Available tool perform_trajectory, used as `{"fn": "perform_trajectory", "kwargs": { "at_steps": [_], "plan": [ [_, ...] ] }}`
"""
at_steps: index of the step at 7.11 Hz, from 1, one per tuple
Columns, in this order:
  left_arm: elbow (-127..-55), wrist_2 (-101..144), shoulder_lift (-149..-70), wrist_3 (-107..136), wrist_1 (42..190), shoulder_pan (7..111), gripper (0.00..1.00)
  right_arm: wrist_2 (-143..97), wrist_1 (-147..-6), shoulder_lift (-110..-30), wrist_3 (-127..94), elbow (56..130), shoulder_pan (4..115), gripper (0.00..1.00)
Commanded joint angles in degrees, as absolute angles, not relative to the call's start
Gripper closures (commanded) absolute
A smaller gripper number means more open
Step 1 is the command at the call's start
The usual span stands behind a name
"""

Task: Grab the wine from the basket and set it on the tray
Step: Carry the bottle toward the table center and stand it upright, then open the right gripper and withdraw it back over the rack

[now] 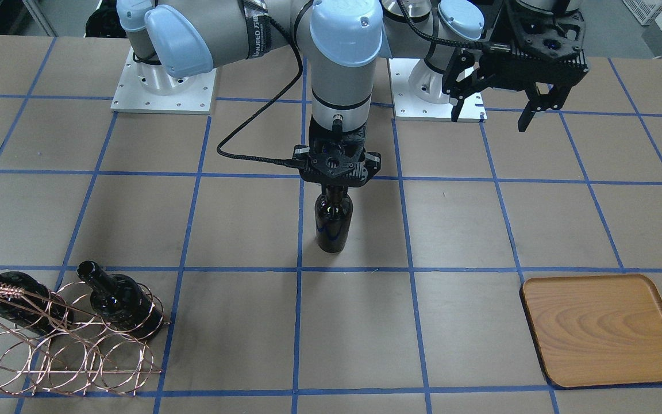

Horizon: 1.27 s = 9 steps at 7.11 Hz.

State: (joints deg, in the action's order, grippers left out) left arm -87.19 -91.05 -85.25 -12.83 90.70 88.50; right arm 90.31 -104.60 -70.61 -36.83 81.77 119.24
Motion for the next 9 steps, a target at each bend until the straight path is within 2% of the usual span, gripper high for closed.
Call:
{"fn": "perform_trajectory", "kwargs": {
  "at_steps": [1, 4, 9],
  "plan": [
    [-87.19, -91.05, -85.25, -12.83, 90.7, 88.51, 0.0, 90.7, -104.68, -72.5, -36.83, 81.48, 119.18, 0.01],
    [-87.19, -91.05, -85.25, -12.83, 90.7, 88.51, 0.0, 90.62, -103.89, -76.63, -34.91, 81.12, 113.33, 0.0],
    [-87.19, -91.05, -85.25, -12.83, 90.7, 88.59, 0.0, 90.7, -102.14, -79.19, -11.09, 81.47, 96.88, 0.0]
  ]
}}
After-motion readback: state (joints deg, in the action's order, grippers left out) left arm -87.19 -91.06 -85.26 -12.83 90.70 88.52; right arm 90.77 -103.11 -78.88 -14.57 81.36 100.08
